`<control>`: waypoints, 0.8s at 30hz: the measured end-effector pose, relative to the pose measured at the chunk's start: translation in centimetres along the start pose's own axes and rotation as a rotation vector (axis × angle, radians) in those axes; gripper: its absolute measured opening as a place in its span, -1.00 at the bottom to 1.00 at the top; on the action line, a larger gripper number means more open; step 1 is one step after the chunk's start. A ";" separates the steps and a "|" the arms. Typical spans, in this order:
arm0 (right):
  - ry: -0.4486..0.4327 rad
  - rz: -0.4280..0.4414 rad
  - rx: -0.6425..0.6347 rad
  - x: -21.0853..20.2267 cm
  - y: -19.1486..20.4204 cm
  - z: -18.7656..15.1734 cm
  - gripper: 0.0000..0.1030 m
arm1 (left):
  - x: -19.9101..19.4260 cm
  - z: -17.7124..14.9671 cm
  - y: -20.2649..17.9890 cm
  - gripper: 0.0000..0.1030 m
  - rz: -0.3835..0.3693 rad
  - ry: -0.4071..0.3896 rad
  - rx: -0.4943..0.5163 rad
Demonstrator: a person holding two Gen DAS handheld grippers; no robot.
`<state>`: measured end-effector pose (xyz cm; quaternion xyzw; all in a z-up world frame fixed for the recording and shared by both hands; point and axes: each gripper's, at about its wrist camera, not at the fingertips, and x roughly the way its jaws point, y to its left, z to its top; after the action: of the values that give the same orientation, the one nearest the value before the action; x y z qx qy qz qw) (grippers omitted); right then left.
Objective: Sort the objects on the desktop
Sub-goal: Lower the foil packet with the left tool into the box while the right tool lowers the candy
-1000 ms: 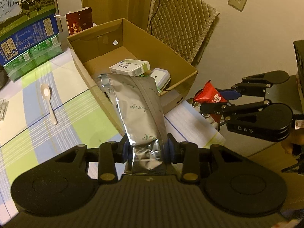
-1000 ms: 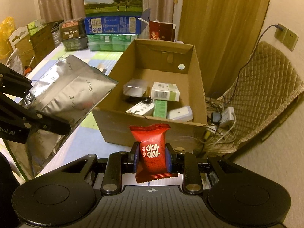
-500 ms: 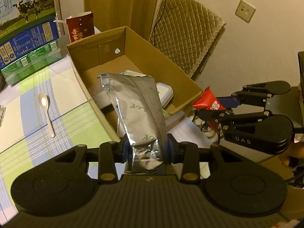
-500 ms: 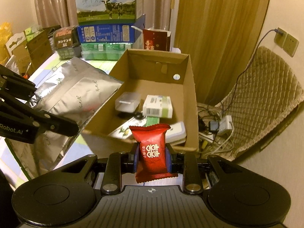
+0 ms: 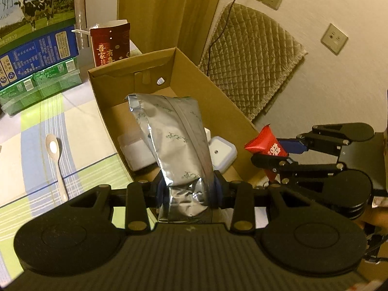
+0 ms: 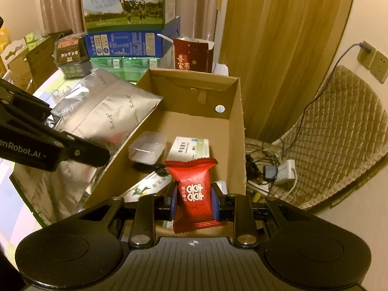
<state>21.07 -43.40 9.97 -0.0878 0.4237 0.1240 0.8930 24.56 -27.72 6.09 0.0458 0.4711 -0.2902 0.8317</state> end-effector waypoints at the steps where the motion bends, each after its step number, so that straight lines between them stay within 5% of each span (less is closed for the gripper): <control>1: 0.004 0.000 0.000 0.5 -0.1 0.2 -0.53 | 0.4 0.2 0.3 -0.34 -0.003 0.001 -0.010; 18: 0.041 0.007 0.015 4.9 -1.4 1.7 -0.53 | 5.1 2.8 2.8 -0.34 -0.025 -0.001 -0.095; 20: 0.045 0.008 0.016 5.1 -1.4 1.6 -0.53 | 5.4 2.9 3.1 -0.12 -0.026 -0.004 -0.114; 24: 0.048 0.017 0.014 5.4 -1.3 1.5 -0.52 | 5.1 2.7 3.2 -0.11 -0.015 -0.013 -0.086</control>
<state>25.81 -43.41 6.79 -0.0810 0.4468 0.1264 0.8820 30.26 -28.26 2.86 0.0048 0.4781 -0.2762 0.8337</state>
